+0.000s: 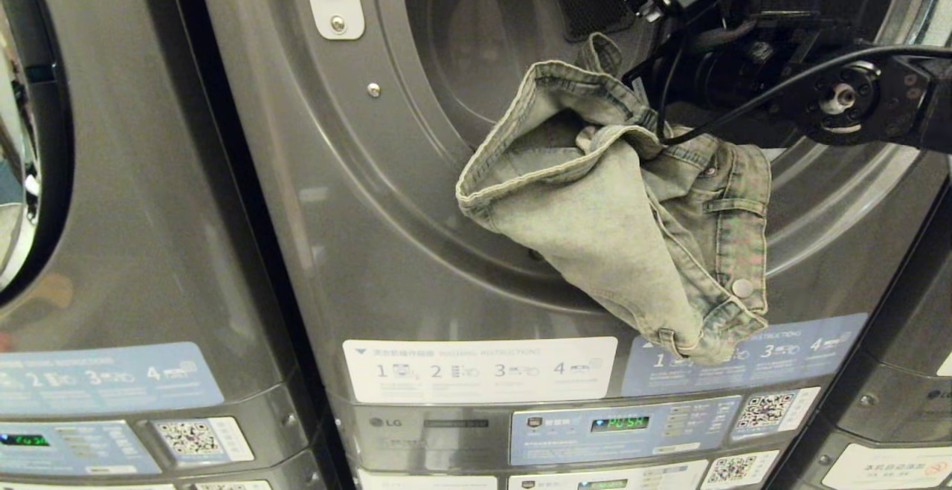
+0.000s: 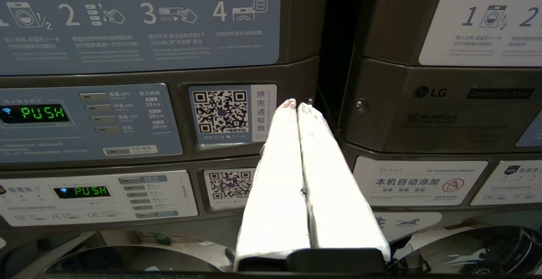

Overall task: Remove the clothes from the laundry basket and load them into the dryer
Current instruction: Put the clothes in the dryer

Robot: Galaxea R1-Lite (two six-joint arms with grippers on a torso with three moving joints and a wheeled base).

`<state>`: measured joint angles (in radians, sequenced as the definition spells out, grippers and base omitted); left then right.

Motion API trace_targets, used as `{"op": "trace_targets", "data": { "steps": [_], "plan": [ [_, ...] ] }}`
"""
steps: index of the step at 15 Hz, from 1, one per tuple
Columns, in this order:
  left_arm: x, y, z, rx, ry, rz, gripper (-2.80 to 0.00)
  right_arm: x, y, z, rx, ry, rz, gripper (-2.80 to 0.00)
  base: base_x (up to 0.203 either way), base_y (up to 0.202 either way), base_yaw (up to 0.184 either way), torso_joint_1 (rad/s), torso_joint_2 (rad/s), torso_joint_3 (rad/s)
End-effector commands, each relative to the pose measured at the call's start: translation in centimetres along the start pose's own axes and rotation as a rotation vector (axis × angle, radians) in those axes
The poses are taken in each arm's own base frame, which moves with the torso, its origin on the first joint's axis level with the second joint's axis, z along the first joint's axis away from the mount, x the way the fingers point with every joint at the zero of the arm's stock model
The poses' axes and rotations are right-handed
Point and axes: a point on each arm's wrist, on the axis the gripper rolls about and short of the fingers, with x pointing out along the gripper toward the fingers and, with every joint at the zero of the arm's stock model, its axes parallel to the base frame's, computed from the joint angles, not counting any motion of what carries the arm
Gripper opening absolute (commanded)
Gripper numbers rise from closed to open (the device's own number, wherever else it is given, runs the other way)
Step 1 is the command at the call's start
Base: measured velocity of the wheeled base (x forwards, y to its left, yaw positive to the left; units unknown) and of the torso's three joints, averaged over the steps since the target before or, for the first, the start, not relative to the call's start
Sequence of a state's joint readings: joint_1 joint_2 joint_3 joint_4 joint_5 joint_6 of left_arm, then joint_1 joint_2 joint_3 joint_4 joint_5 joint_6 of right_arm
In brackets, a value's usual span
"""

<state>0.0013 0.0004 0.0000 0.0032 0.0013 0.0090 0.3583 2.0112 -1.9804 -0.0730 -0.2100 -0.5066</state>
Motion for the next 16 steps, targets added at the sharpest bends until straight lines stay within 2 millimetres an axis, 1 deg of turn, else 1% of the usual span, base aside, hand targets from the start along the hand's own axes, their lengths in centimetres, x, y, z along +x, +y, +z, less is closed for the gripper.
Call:
{"op": "trace_targets", "data": {
  "steps": [1,3,6,9,11,13,15,16],
  "plan": [
    [0.0,0.0,0.0,0.000,0.001,0.001,-2.80,1.0,0.8,-1.0,-0.004,0.019,0.011,0.00,0.000,0.000,0.000,0.000,0.00,0.000],
    [0.0,0.0,0.0,0.000,0.001,0.001,-2.80,0.4,0.2,-0.2,0.017,-0.008,-0.005,0.00,0.000,0.000,0.000,0.000,0.00,0.000],
    [0.0,0.0,0.0,0.002,-0.001,-0.001,-2.80,-2.3,-2.1,2.7,0.100,-0.113,-0.070,0.00,0.000,0.000,0.000,0.000,0.00,0.000],
    [0.0,0.0,0.0,0.002,0.001,-0.001,-2.80,-5.3,-3.9,4.9,0.155,-0.174,-0.097,0.00,0.000,0.000,0.000,0.000,0.00,0.000],
    [0.0,0.0,0.0,0.002,0.001,-0.001,-2.80,-6.6,-4.3,5.3,0.182,-0.181,-0.089,0.00,0.000,0.000,0.000,0.000,0.00,0.000],
    [0.0,0.0,0.0,0.002,0.001,-0.001,-2.80,-7.4,-4.2,5.2,0.202,-0.173,-0.071,0.00,0.000,0.000,0.000,0.000,0.00,0.000],
    [0.0,0.0,0.0,0.002,0.001,0.000,-2.80,-8.8,-3.3,4.9,0.206,-0.166,0.017,0.00,0.000,0.000,0.000,0.000,0.00,0.000],
    [0.0,0.0,0.0,0.003,-0.001,-0.001,-2.80,-10.0,-2.6,4.9,0.214,-0.163,0.082,0.00,0.000,0.000,0.000,0.000,0.00,0.000]
  ]
}}
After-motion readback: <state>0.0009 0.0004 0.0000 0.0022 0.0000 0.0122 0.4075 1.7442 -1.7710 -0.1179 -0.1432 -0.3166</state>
